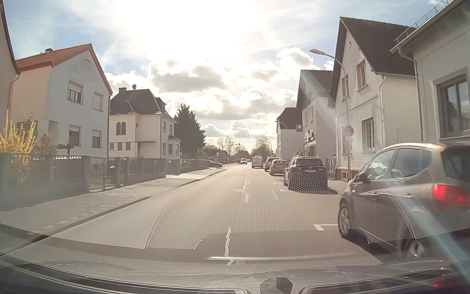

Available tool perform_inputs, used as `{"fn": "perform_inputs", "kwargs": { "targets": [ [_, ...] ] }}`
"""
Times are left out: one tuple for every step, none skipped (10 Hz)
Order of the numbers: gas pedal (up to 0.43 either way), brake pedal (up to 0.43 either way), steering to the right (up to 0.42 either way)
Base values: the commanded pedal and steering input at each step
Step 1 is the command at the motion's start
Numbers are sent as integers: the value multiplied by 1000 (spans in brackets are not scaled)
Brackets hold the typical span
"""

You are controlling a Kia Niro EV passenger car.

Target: Follow the waypoints while adhering to traffic rules and regulations

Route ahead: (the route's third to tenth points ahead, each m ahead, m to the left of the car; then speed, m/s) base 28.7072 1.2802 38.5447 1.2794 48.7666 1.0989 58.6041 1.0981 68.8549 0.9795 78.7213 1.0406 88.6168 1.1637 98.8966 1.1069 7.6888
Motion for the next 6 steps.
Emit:
{"fn": "perform_inputs", "kwargs": {
  "targets": [
    [98, 0, -2],
    [98, 0, -2],
    [98, 0, -2],
    [98, 0, -2],
    [98, 0, -2],
    [98, 0, -1]
  ]
}}
